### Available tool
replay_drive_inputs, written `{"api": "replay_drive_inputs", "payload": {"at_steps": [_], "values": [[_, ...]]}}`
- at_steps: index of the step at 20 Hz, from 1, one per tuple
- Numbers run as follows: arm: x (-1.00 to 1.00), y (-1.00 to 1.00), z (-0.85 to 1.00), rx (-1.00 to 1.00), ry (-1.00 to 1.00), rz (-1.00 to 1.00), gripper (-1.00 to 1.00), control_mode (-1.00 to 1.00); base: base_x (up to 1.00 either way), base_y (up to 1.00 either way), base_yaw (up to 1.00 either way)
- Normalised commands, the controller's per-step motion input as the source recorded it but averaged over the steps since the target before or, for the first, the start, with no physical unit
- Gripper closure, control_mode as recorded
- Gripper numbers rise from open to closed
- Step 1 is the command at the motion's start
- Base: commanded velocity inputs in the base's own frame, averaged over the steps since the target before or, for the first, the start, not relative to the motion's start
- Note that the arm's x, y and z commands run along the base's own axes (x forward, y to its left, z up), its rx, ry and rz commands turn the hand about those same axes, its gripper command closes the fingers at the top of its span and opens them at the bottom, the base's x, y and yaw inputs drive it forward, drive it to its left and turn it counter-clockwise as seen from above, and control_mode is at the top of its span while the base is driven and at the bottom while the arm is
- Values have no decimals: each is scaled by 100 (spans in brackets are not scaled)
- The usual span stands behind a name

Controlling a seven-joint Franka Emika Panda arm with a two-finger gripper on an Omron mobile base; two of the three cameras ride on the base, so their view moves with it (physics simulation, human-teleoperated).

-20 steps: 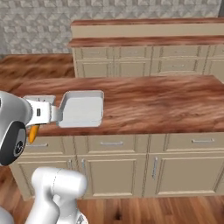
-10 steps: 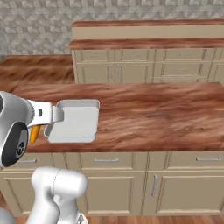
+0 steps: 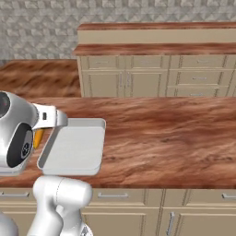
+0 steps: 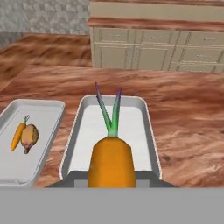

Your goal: Place one carrot and one chicken drumstick in each tupperware on the nearby counter, to pack two identical lunches.

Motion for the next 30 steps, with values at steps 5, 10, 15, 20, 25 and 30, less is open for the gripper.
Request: {"api": "replay_drive_inputs", "payload": {"at_steps": [5,10,15,20,25,30], "values": [[48,33,-47,0,17,1,100,-100,0,0,0],[21,45,-43,0,15,0,100,-100,0,0,0],[9,17,-33,0,7,0,100,-100,0,0,0],[21,4,-29,0,4,0,100,-100,0,0,0],[43,0,-33,0,0,0,100,-100,0,0,0],[59,0,-46,0,0,0,100,-100,0,0,0]]}}
